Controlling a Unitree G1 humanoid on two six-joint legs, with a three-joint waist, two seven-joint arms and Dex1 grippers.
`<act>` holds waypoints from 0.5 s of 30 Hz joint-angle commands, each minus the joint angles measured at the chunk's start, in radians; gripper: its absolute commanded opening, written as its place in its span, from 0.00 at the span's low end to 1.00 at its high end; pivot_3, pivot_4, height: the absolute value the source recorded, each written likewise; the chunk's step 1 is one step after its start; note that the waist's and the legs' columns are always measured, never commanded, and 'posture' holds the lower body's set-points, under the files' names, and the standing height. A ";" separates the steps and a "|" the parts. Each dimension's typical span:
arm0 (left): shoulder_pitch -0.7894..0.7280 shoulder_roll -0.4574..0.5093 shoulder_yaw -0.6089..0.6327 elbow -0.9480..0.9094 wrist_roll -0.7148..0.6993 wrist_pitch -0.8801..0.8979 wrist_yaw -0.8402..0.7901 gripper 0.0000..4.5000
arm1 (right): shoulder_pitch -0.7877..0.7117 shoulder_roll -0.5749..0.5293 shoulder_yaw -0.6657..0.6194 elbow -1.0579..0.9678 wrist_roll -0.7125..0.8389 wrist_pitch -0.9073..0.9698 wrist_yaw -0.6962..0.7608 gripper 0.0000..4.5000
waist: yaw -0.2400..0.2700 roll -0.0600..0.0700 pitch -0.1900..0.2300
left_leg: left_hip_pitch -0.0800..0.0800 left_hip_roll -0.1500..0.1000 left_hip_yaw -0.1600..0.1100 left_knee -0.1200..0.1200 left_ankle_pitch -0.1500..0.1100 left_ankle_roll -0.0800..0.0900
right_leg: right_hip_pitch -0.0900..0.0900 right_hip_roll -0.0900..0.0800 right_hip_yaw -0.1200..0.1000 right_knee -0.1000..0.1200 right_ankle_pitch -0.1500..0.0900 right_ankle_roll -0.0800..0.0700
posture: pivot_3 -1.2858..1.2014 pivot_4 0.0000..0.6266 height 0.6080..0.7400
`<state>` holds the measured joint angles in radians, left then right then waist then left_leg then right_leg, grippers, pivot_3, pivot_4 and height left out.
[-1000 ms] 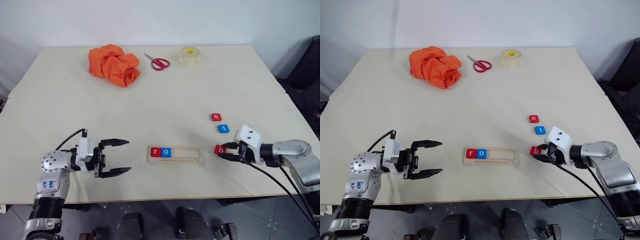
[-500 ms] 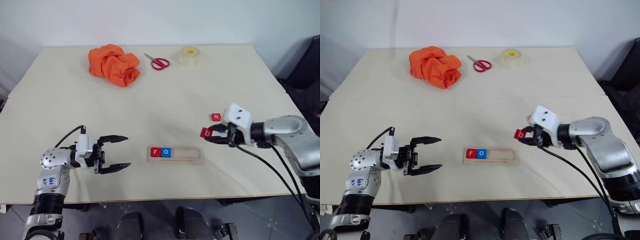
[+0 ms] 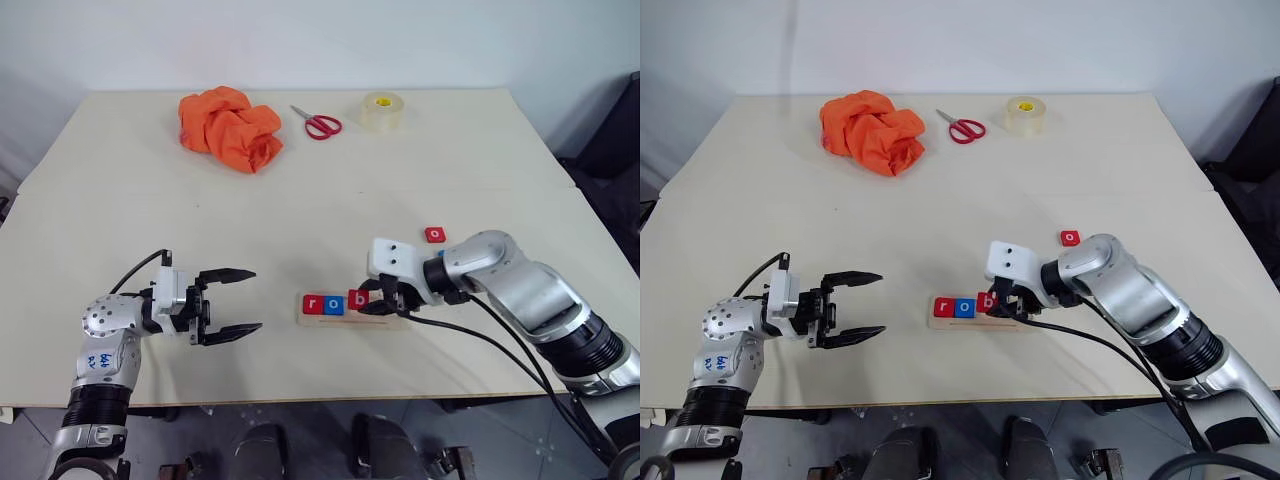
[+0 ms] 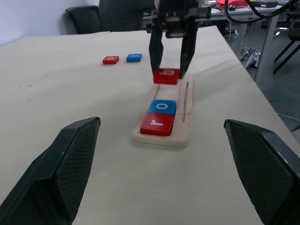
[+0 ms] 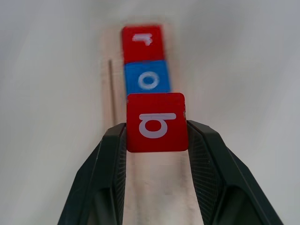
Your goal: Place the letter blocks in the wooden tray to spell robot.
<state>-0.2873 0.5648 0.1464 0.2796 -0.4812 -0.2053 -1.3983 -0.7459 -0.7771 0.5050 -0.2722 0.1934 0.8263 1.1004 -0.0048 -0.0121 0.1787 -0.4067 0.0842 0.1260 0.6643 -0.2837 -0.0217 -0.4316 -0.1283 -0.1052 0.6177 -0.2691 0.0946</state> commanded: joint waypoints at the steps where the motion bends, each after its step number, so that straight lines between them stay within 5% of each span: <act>1: 0.013 0.009 0.015 -0.039 -0.012 -0.011 0.010 1.00 | -0.022 0.003 0.013 -0.006 -0.033 -0.025 0.010 0.32 | 0.000 0.000 0.000 | 0.000 0.000 0.000 0.000 0.000 0.000 | 0.000 0.000 0.000 0.000 0.000 0.000 | 0.52 0.24 1.00; 15: 0.027 0.009 0.016 -0.059 -0.016 -0.008 0.028 1.00 | -0.024 0.050 0.034 0.050 -0.090 -0.071 0.019 0.32 | 0.000 0.000 0.000 | 0.000 0.000 0.000 0.000 0.000 0.000 | -0.001 0.000 0.000 0.001 0.000 0.000 | 0.52 0.24 1.00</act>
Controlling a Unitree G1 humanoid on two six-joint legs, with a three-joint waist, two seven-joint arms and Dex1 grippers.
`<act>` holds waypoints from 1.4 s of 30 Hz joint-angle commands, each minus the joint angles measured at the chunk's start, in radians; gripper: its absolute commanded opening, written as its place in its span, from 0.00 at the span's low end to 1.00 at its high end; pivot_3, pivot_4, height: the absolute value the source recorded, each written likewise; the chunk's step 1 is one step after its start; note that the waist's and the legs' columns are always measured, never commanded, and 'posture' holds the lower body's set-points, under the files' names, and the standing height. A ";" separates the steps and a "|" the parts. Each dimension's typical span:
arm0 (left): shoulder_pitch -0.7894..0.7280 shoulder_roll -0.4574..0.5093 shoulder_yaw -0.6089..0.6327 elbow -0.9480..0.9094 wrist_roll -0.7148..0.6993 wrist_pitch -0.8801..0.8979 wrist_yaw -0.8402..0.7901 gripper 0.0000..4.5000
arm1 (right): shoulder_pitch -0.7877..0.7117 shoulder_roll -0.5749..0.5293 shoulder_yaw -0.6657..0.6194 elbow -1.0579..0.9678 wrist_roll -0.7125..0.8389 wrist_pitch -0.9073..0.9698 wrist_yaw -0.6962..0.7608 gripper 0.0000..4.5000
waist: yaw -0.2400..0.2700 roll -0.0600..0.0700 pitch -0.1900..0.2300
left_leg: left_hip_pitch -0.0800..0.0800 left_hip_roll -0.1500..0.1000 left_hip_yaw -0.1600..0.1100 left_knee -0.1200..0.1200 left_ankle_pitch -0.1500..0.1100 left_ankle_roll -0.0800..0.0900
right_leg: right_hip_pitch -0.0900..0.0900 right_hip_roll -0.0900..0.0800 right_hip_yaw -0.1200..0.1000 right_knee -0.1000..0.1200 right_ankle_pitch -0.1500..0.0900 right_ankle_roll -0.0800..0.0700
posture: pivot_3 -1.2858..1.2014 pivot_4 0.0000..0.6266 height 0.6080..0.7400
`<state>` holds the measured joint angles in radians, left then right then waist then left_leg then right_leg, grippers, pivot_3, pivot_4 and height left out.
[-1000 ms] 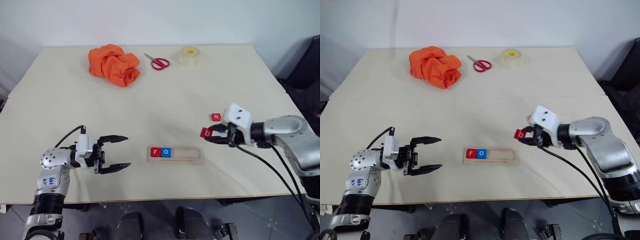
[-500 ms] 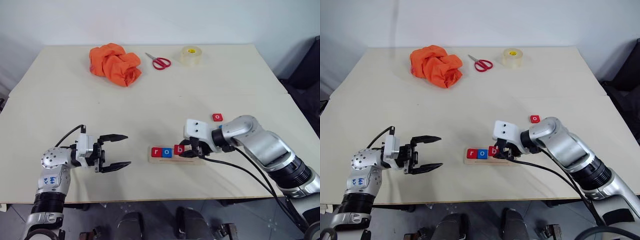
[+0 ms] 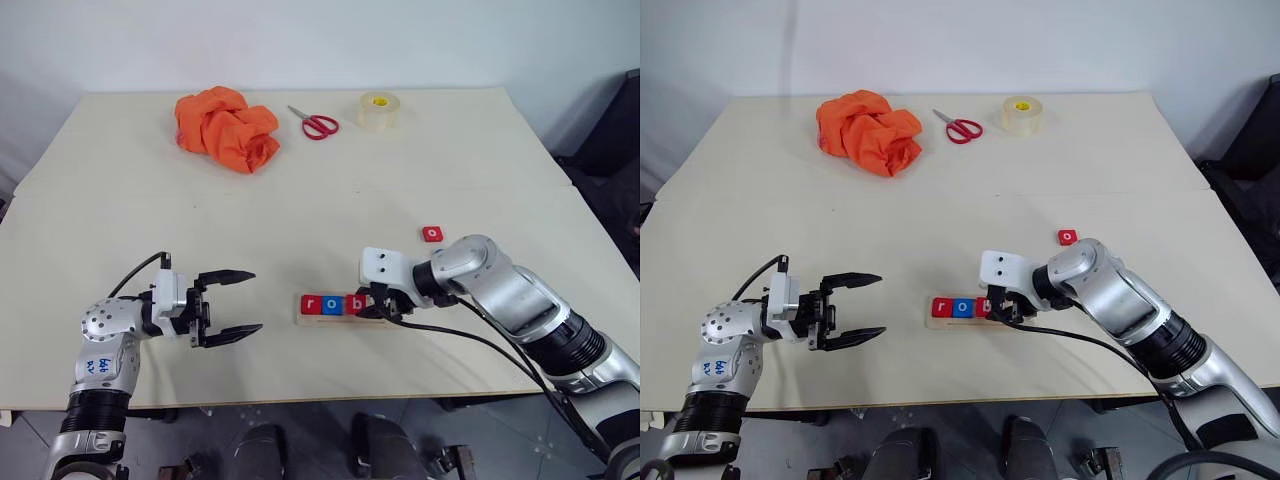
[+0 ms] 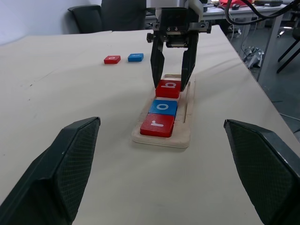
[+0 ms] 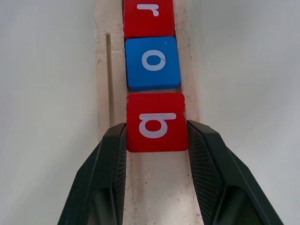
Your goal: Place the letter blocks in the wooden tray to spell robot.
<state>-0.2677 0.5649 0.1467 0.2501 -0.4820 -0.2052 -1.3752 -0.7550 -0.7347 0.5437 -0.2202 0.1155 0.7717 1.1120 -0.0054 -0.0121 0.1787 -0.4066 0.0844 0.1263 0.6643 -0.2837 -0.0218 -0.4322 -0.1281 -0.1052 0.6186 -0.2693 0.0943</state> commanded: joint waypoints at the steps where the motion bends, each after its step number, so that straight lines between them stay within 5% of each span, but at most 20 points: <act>1: 0.008 0.009 0.016 -0.030 -0.015 -0.009 0.006 1.00 | -0.014 0.011 -0.004 0.001 -0.016 -0.020 0.008 0.32 | 0.000 0.000 0.000 | 0.000 0.000 0.000 0.000 0.000 0.000 | 0.000 0.000 0.000 0.000 0.000 0.000 | 0.52 0.24 1.00; 10: 0.013 0.009 0.015 -0.035 -0.015 -0.010 0.009 1.00 | -0.008 0.033 0.001 0.016 -0.053 -0.036 0.011 0.32 | 0.000 0.000 0.000 | 0.000 0.000 0.000 0.000 0.000 0.000 | 0.000 0.000 0.000 0.000 0.000 0.000 | 0.52 0.24 1.00; 19: 0.005 0.009 0.013 -0.028 -0.014 -0.008 0.009 1.00 | -0.001 0.016 -0.044 -0.093 0.013 0.036 0.062 1.00 | 0.000 0.000 0.000 | 0.000 0.000 0.000 0.000 0.000 0.000 | 0.000 0.000 0.000 0.000 0.000 0.000 | 0.52 0.24 1.00; 25: -0.021 0.003 0.005 -0.006 -0.008 -0.011 0.006 1.00 | 0.018 0.027 -0.089 -0.094 0.039 0.030 0.029 1.00 | 0.000 0.000 0.000 | 0.000 0.000 0.000 0.000 0.000 0.000 | 0.000 0.000 0.000 0.000 0.000 0.000 | 0.52 0.24 1.00; 28: -0.025 0.004 0.004 -0.001 -0.007 -0.011 0.004 1.00 | 0.030 0.042 -0.128 -0.081 0.065 0.006 0.017 0.86 | 0.001 0.000 0.000 | 0.000 0.000 0.000 0.000 0.000 0.000 | 0.000 0.000 0.000 0.000 0.000 0.000 | 0.52 0.24 1.00; 39: -0.009 0.009 0.008 -0.018 -0.012 -0.003 0.004 1.00 | -0.007 0.069 -0.130 0.115 0.009 -0.141 -0.010 0.00 | -0.002 0.000 0.000 | 0.000 0.000 0.000 0.000 0.000 0.000 | 0.000 0.000 0.000 0.001 0.000 0.000 | 0.52 0.24 1.00; 42: -0.001 0.012 0.012 -0.027 -0.014 -0.001 0.008 1.00 | 0.010 0.081 -0.105 0.147 -0.014 -0.176 -0.008 0.00 | -0.002 0.000 0.000 | 0.000 0.000 0.000 0.000 0.000 0.000 | 0.000 0.000 0.000 0.000 0.000 0.000 | 0.52 0.24 1.00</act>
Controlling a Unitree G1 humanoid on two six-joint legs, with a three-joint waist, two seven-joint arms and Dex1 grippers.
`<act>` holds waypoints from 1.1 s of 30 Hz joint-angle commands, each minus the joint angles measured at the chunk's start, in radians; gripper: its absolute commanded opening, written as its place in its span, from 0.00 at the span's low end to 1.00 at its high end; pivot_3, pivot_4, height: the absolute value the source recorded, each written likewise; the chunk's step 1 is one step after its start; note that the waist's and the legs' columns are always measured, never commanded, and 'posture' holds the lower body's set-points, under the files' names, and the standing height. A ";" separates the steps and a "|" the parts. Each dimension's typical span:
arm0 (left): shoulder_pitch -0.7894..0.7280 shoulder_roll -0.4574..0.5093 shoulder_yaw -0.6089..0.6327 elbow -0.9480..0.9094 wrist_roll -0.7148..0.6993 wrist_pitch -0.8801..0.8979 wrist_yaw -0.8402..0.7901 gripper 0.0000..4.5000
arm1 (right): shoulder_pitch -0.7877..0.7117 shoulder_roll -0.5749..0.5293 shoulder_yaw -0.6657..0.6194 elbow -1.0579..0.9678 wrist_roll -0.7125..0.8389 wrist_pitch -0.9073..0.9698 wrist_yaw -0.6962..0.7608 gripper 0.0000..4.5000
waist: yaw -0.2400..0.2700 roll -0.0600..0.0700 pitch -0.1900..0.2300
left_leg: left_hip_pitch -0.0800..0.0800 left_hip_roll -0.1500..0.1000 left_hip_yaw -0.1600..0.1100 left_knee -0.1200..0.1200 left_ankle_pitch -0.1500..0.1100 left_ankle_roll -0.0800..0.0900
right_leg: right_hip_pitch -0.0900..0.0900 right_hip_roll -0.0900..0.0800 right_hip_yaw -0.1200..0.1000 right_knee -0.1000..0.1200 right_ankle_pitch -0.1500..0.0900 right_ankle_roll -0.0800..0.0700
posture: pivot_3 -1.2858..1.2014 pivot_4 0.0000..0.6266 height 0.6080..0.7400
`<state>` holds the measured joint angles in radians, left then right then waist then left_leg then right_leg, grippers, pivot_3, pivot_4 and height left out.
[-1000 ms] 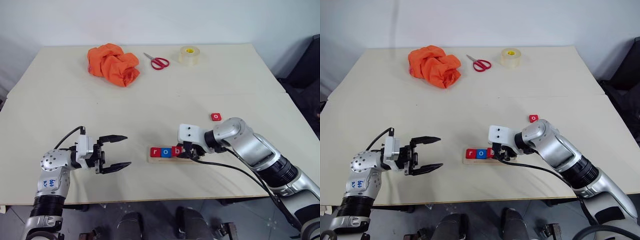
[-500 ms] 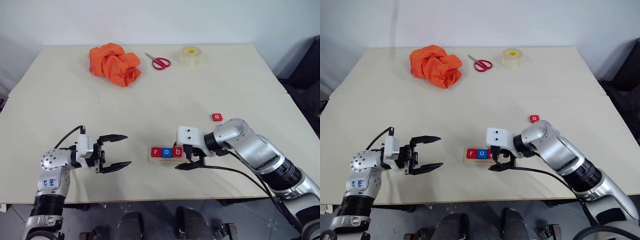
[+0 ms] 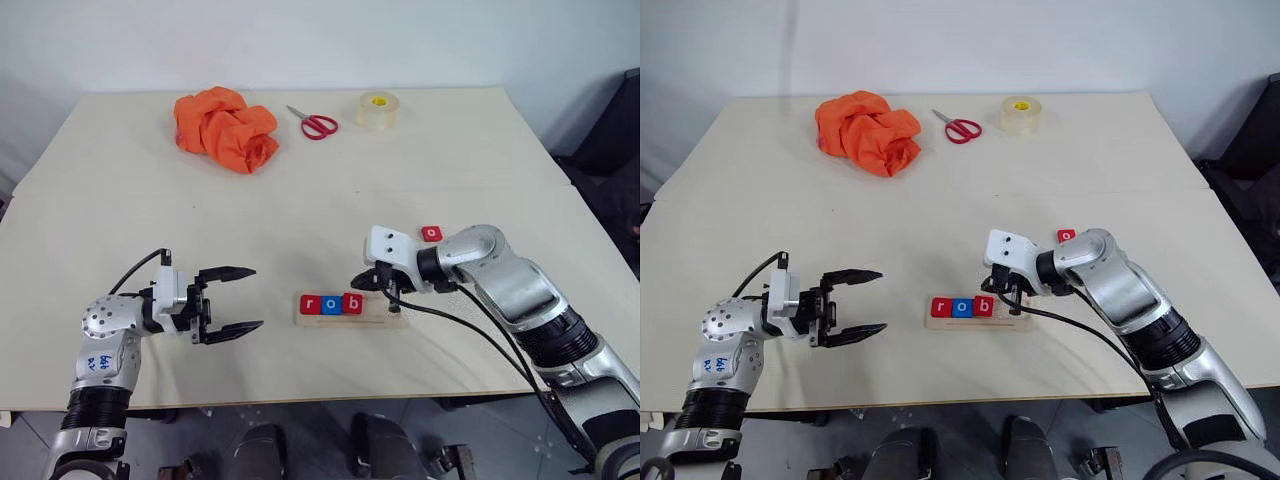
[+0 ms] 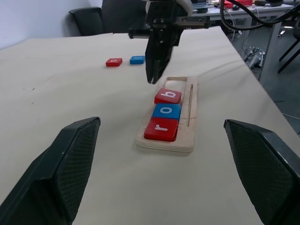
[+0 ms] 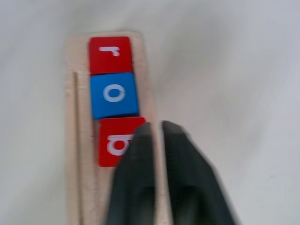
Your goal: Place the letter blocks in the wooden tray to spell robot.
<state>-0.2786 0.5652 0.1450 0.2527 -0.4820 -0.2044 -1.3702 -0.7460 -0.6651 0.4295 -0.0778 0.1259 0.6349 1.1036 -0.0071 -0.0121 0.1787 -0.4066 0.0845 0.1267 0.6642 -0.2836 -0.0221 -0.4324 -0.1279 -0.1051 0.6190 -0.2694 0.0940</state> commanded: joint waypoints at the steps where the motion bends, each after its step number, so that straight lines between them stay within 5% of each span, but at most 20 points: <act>1: 0.013 0.012 0.015 -0.033 -0.015 -0.001 0.004 1.00 | 0.006 0.015 0.012 0.007 -0.027 -0.045 0.003 0.00 | 0.000 0.000 0.000 | 0.000 0.000 0.000 0.000 0.000 0.000 | 0.000 0.000 0.000 0.000 0.000 0.000 | 0.52 0.24 1.00; 14: 0.022 0.016 0.017 -0.043 -0.012 -0.001 0.021 1.00 | 0.028 0.035 0.007 0.011 -0.048 -0.077 0.002 0.00 | 0.000 0.000 0.000 | 0.000 0.000 0.000 0.000 0.000 0.000 | 0.000 0.000 0.000 0.000 0.000 0.000 | 0.52 0.24 1.00; 24: -0.011 0.008 0.004 -0.007 -0.006 -0.006 0.010 1.00 | 0.176 -0.038 -0.267 -0.088 0.065 -0.051 -0.058 0.00 | 0.008 0.000 0.000 | 0.000 0.000 0.000 0.000 0.000 0.000 | 0.001 0.000 0.000 0.000 0.000 0.000 | 0.52 0.24 1.00; 28: -0.022 0.006 -0.002 0.005 -0.007 -0.004 0.000 1.00 | 0.266 -0.062 -0.414 -0.113 0.123 0.041 -0.120 0.19 | 0.006 0.000 0.000 | 0.000 -0.001 0.000 0.000 0.000 0.000 | 0.001 0.000 0.000 -0.001 0.000 0.000 | 0.52 0.24 1.00; 33: -0.053 -0.001 -0.013 0.041 -0.003 -0.002 -0.015 1.00 | 0.431 -0.104 -0.578 -0.148 0.148 0.026 -0.177 0.58 | 0.004 0.000 0.000 | 0.001 0.000 0.000 -0.001 0.000 0.000 | 0.001 0.000 0.000 -0.001 0.000 0.000 | 0.52 0.24 1.00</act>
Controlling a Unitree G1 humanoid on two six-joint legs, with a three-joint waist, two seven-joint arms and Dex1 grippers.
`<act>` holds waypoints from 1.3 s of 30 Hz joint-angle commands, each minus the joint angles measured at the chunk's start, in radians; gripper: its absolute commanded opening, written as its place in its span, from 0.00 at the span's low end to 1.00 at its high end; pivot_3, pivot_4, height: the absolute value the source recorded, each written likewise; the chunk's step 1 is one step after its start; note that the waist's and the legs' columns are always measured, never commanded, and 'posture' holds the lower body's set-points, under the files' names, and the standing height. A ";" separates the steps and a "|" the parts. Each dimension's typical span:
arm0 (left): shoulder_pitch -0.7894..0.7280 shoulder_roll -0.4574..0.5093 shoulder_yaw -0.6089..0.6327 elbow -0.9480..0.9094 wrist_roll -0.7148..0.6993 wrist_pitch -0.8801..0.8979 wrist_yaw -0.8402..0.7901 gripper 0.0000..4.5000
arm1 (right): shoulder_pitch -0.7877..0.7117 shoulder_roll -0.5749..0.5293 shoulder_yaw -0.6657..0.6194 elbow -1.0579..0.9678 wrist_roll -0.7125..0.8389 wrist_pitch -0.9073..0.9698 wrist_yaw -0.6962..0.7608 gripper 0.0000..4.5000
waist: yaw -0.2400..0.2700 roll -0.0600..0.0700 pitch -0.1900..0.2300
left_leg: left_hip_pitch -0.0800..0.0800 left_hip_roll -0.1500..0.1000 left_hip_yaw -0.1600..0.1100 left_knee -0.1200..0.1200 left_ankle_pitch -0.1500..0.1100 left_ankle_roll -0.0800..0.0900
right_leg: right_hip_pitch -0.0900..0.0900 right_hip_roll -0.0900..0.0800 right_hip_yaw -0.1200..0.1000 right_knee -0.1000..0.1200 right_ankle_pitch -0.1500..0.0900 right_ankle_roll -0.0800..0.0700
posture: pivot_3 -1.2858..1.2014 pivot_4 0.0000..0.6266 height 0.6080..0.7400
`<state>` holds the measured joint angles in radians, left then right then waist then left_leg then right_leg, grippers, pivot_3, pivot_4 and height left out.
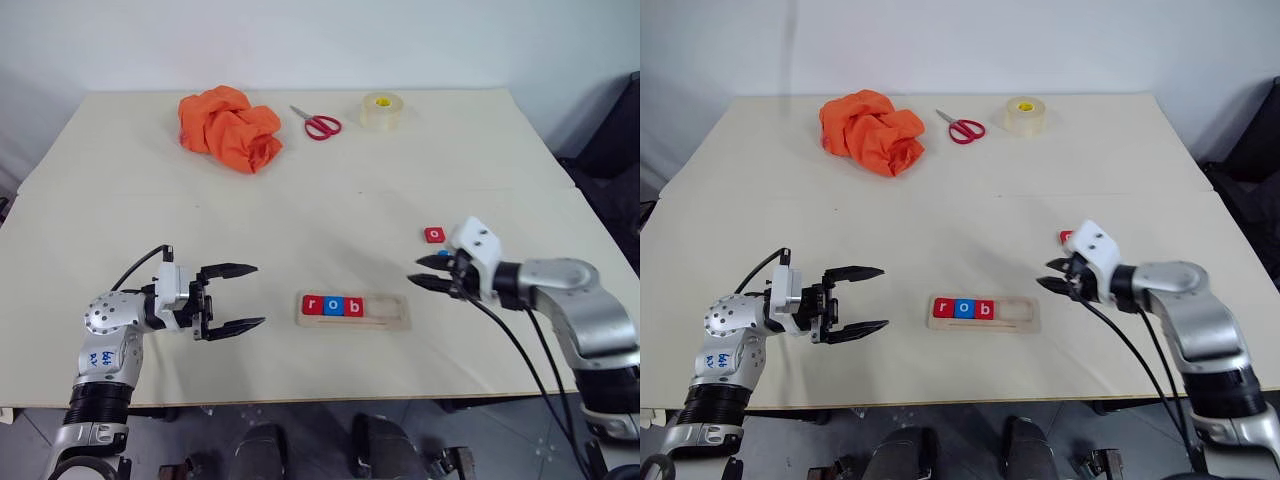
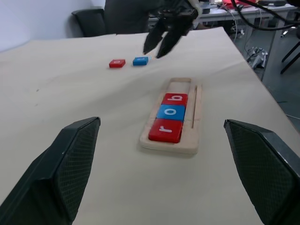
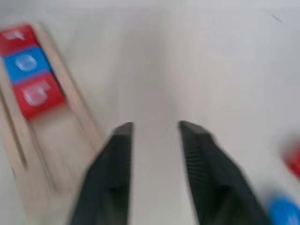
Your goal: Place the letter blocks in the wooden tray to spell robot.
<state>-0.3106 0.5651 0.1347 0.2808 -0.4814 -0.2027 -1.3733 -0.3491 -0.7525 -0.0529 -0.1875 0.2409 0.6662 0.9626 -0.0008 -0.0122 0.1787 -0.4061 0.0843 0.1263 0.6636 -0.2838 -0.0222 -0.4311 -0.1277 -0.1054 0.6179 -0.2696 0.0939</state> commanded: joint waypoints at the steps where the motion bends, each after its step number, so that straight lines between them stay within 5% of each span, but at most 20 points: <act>1: -0.028 -0.002 -0.005 0.022 -0.003 -0.004 -0.016 1.00 | 0.060 -0.022 -0.128 -0.041 0.037 -0.008 -0.048 0.65 | -0.003 0.000 0.000 | 0.000 0.000 0.000 0.000 0.000 0.000 | 0.000 0.000 0.000 0.000 0.000 0.000 | 0.52 0.24 1.00; 6: -0.062 0.000 -0.012 0.068 -0.002 -0.007 -0.044 1.00 | 0.193 -0.030 -0.271 -0.099 0.074 -0.004 -0.091 0.99 | 0.000 0.000 0.000 | 0.001 0.000 0.000 0.000 0.000 0.000 | 0.000 0.000 0.000 0.001 0.000 0.000 | 0.52 0.24 1.00; 16: -0.112 0.004 -0.019 0.127 0.003 -0.008 -0.092 1.00 | 0.388 0.050 -0.422 -0.291 0.159 0.076 -0.237 0.99 | -0.001 0.000 0.000 | 0.001 0.000 -0.002 0.000 0.000 0.000 | 0.002 0.001 0.000 0.000 0.000 0.000 | 0.52 0.24 1.00; 39: -0.109 0.008 -0.010 0.109 0.000 0.006 -0.103 1.00 | 0.298 0.060 -0.364 -0.303 0.249 0.125 -0.362 0.99 | -0.004 0.000 0.000 | 0.001 0.000 -0.002 0.001 0.000 0.000 | 0.002 0.001 0.000 0.000 0.000 0.000 | 0.52 0.24 1.00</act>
<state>-0.4202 0.5624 0.1092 0.4114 -0.4723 -0.1968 -1.4776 -0.0210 -0.6842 -0.4286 -0.4775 0.4760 0.7865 0.6222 -0.0045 -0.0122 0.1787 -0.4050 0.0844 0.1246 0.6642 -0.2833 -0.0220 -0.4295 -0.1271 -0.1049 0.6184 -0.2694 0.0944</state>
